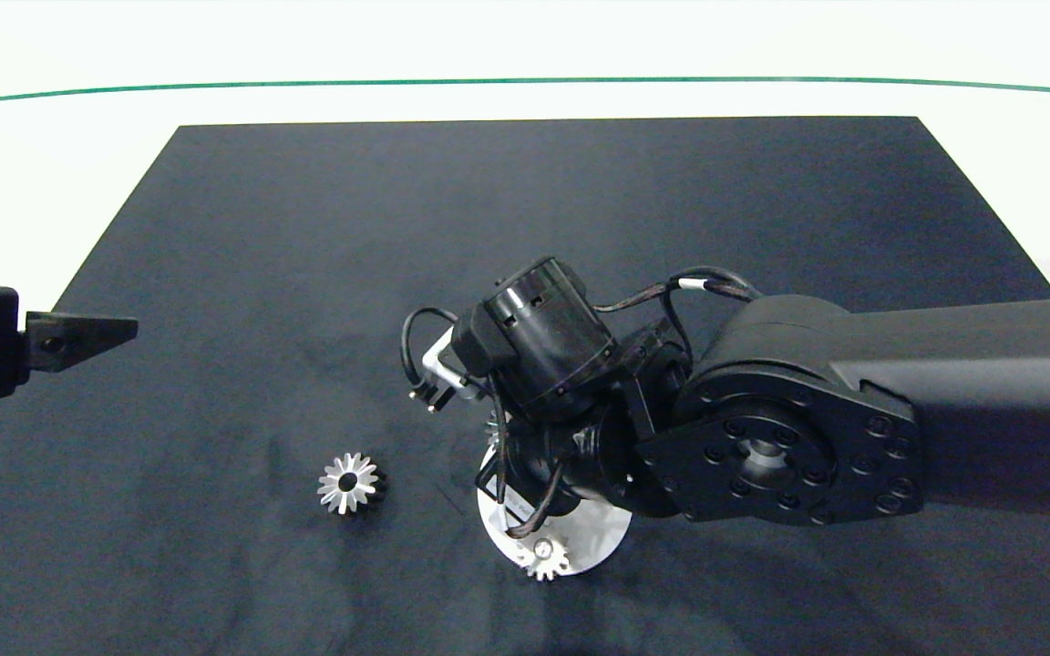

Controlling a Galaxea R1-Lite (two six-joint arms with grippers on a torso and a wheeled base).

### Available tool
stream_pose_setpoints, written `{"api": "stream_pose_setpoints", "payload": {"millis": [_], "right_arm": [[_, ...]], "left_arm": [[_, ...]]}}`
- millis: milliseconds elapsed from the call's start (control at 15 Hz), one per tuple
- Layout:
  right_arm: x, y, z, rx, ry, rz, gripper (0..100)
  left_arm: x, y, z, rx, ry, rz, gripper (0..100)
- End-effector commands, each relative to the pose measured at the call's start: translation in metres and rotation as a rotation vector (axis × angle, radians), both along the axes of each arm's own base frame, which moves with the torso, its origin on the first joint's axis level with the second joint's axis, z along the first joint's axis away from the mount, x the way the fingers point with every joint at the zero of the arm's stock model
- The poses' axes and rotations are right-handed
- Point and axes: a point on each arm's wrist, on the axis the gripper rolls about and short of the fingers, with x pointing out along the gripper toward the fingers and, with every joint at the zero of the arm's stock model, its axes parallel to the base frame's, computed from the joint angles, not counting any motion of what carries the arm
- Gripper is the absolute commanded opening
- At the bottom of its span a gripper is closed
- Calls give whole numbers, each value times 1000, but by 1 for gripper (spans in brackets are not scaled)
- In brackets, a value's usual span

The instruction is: Remove an incorrectly installed larger gear and replace it with the correct smaller gear

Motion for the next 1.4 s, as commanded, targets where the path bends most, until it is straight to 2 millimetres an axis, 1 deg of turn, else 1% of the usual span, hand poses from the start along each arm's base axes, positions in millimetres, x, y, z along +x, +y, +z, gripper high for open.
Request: {"api": "stream_pose_setpoints", "payload": {"millis": [67, 333, 667, 1000, 1400], "right_arm": [[1, 1, -3, -11, 5, 0, 19], [5, -4, -2, -29, 24, -21, 19], [5, -4, -2, -27, 25, -24, 19], [7, -2, 9, 8, 22, -44, 19], [13, 1, -2, -8, 62, -65, 19]], "left_arm": [[0, 0, 0, 1, 2, 1, 100], [0, 0, -1, 2, 4, 1, 100], [0, 0, -1, 2, 5, 0, 100], [0, 0, -1, 2, 7, 0, 100], [0, 0, -1, 2, 5, 0, 100]]}}
